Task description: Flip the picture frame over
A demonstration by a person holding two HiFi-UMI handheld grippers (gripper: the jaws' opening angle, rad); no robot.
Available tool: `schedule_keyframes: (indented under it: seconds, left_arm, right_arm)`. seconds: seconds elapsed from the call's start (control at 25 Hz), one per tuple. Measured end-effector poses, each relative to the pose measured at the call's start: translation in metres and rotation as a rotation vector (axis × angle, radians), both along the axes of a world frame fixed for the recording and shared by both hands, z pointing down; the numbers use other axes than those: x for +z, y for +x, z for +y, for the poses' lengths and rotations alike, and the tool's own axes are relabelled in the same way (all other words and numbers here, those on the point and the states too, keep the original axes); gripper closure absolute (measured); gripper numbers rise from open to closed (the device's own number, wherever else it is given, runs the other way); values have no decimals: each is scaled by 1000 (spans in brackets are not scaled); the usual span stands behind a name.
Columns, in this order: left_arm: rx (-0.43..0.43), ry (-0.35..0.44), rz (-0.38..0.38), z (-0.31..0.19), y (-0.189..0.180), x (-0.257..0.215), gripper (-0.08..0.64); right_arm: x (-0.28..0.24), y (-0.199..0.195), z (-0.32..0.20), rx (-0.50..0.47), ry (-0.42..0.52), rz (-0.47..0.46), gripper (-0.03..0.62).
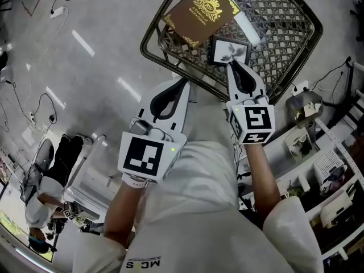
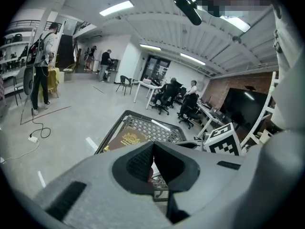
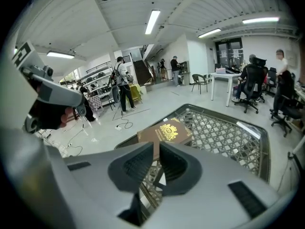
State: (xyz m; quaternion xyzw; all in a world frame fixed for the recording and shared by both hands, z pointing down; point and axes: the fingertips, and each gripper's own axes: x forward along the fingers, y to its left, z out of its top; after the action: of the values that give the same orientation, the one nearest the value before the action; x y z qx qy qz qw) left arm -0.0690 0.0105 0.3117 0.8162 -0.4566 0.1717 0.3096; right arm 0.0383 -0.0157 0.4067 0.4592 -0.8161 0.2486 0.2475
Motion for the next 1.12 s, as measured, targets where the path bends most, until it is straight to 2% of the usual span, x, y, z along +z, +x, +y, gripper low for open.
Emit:
schedule_keyframes:
  seconds: [0.08,0.52,0.68,1.12]
  left_arm:
    - [9,-13,0,0,-2,8,535]
    - [59,-60,17,0,-4,39,535]
    - [76,-87,-1,2,-12,58,534]
    - [82,-108,3,-1,-21,84,535]
  right_arm:
    - [10,-2,-2,15,-12,4,527]
    - [65,-10,-10,89,-80,32,514]
    - [85,-13,-10,112,-107,40,509]
    - [126,-19,-9,146,-159,70,508]
